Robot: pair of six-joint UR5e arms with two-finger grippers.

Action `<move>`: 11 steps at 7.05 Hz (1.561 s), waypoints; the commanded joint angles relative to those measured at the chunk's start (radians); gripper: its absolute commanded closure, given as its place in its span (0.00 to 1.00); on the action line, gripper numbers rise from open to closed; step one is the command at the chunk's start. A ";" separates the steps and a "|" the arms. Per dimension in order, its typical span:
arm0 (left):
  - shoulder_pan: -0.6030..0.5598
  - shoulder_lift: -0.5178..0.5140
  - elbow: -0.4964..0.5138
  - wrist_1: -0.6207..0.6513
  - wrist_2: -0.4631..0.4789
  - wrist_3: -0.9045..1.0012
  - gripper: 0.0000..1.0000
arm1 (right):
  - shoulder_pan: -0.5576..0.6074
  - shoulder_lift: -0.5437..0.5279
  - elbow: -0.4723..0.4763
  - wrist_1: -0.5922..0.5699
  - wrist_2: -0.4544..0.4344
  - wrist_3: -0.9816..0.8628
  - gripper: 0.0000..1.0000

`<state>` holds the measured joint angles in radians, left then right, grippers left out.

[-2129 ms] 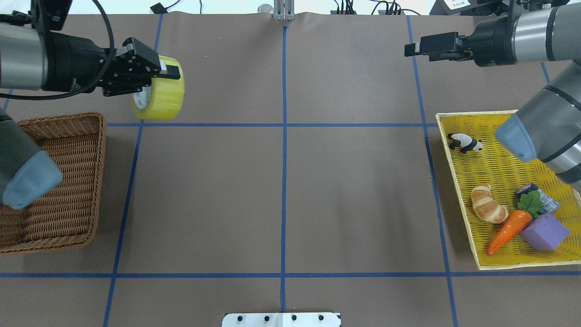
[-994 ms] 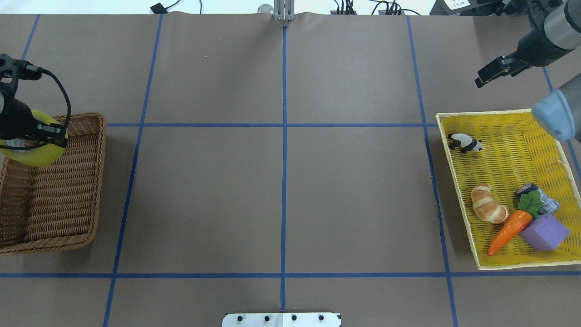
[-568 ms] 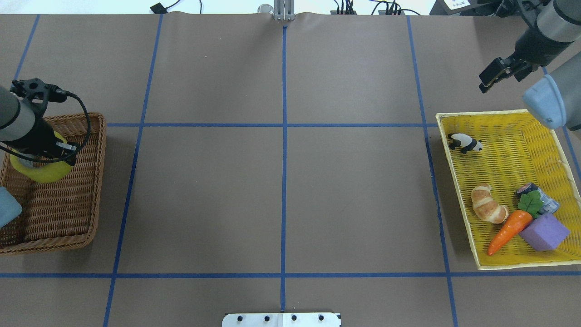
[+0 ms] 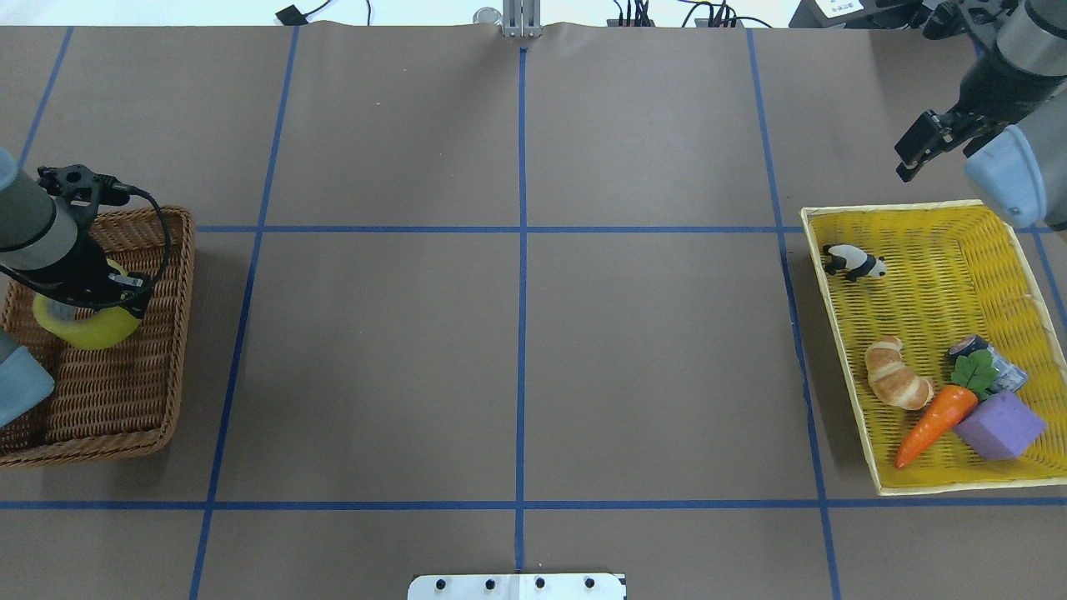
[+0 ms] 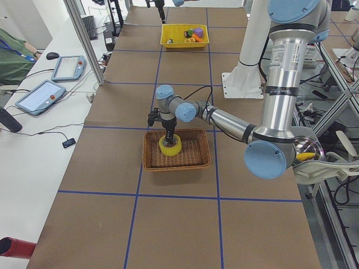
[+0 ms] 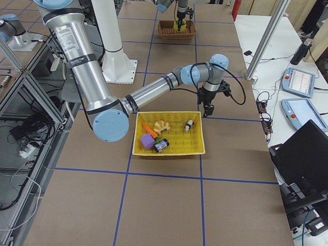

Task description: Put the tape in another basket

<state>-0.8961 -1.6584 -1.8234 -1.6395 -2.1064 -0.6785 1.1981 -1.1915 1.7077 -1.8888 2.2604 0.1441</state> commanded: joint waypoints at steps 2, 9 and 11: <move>-0.020 0.008 -0.030 -0.003 0.039 0.002 0.01 | 0.147 -0.039 -0.029 -0.059 0.005 -0.191 0.00; -0.569 0.081 0.141 0.027 -0.102 0.599 0.01 | 0.308 -0.270 -0.112 0.039 -0.005 -0.405 0.00; -0.686 0.103 0.200 0.026 -0.106 0.804 0.01 | 0.308 -0.270 -0.115 0.046 -0.013 -0.403 0.00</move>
<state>-1.5095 -1.5645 -1.6611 -1.6134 -2.2091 0.0152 1.5051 -1.4570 1.5949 -1.8500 2.2530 -0.2606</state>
